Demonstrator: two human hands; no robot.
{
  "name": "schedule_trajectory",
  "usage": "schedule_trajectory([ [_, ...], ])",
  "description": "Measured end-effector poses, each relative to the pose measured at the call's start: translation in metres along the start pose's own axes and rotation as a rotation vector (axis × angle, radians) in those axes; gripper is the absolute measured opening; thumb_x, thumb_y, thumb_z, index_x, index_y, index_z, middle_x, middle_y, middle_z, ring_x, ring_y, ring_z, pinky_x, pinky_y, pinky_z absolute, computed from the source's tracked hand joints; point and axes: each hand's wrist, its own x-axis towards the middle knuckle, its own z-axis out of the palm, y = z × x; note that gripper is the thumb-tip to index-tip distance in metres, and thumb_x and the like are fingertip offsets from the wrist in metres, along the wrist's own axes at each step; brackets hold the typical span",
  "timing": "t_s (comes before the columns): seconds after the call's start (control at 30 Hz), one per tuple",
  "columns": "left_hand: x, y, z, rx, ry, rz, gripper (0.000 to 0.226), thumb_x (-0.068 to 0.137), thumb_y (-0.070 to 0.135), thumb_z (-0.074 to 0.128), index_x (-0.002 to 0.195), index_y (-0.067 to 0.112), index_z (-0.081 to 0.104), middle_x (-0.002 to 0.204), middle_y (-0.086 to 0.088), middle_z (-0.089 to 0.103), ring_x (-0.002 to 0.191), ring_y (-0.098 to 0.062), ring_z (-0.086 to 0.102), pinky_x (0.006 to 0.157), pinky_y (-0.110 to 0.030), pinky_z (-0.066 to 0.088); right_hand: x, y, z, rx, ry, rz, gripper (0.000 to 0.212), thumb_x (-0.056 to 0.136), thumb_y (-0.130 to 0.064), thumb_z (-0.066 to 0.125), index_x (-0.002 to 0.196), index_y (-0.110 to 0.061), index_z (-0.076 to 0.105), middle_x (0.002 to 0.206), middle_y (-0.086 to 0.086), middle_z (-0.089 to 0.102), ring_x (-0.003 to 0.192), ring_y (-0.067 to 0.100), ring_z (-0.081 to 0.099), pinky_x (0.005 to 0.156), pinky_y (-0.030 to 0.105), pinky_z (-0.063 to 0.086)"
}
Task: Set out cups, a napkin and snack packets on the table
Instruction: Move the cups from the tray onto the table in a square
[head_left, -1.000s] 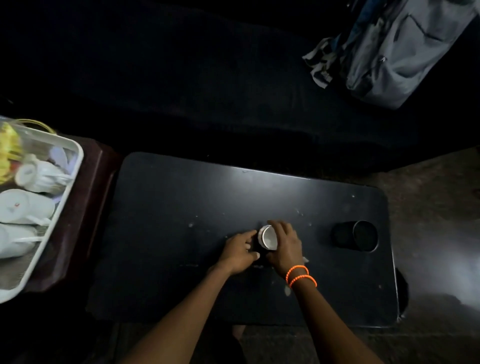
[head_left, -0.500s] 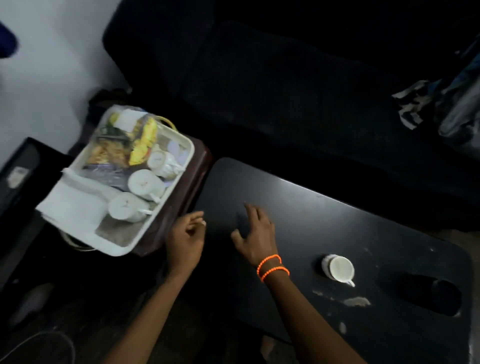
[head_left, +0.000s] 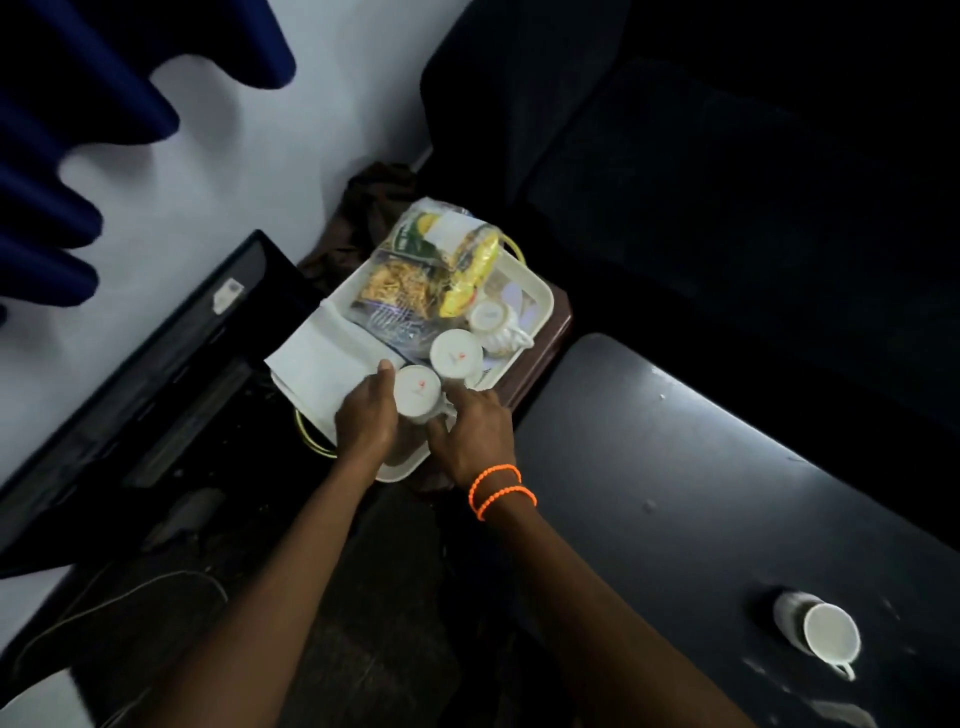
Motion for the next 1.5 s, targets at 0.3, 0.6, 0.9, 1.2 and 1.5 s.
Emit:
schedule_trajectory([
  [0.3, -0.036, -0.003, -0.021, -0.586, -0.020, -0.155, 0.059, 0.063, 0.060, 0.086, 0.099, 0.020, 0.062, 0.110, -0.013, 0.073, 0.100, -0.032, 0.074, 0.078, -0.057, 0.064, -0.032, -0.013, 0.000, 0.563, 0.141, 0.116, 0.023, 0.081, -0.019, 0.076, 0.104, -0.022, 0.079, 0.107, -0.006, 0.075, 0.109, 0.015, 0.062, 0.096, 0.039, 0.053],
  [0.6, -0.124, -0.015, 0.038, -0.947, -0.607, -0.077, 0.055, 0.084, 0.024, 0.080, 0.126, -0.003, 0.060, 0.120, -0.026, 0.072, 0.106, -0.034, 0.073, 0.085, -0.037, 0.061, -0.097, 0.055, -0.035, 1.189, 0.221, 0.436, 0.058, 0.069, -0.024, 0.090, 0.121, -0.022, 0.064, 0.111, 0.007, 0.074, 0.095, 0.019, 0.072, 0.080, 0.037, 0.061],
  [0.9, -0.202, -0.045, 0.170, -0.192, -0.928, 0.096, 0.043, 0.094, -0.006, 0.065, 0.134, 0.008, 0.063, 0.121, -0.002, 0.074, 0.104, -0.012, 0.070, 0.086, -0.016, 0.054, -0.186, 0.209, -0.084, 0.884, 0.429, 0.609, 0.062, 0.064, 0.006, 0.089, 0.119, -0.008, 0.064, 0.113, 0.017, 0.074, 0.098, 0.025, 0.068, 0.087, 0.043, 0.056],
  [1.2, -0.278, -0.059, 0.288, 0.027, -1.007, 0.258, 0.062, 0.080, -0.017, 0.060, 0.139, 0.004, 0.061, 0.142, -0.011, 0.064, 0.133, -0.025, 0.061, 0.114, -0.040, 0.048, -0.255, 0.287, -0.084, 0.708, 0.857, 0.844, 0.066, 0.063, 0.011, 0.084, 0.110, -0.029, 0.060, 0.101, -0.005, 0.074, 0.093, 0.013, 0.069, 0.086, 0.029, 0.056],
  [1.5, -0.300, -0.075, 0.301, 0.013, -1.148, 0.134, 0.081, 0.078, -0.003, 0.065, 0.154, 0.015, 0.043, 0.151, 0.002, 0.054, 0.137, -0.010, 0.053, 0.119, -0.035, 0.042, -0.274, 0.293, -0.071, 0.628, 0.942, 1.074, 0.045, 0.070, -0.011, 0.086, 0.101, -0.028, 0.059, 0.090, 0.000, 0.073, 0.077, 0.004, 0.066, 0.066, 0.007, 0.044],
])
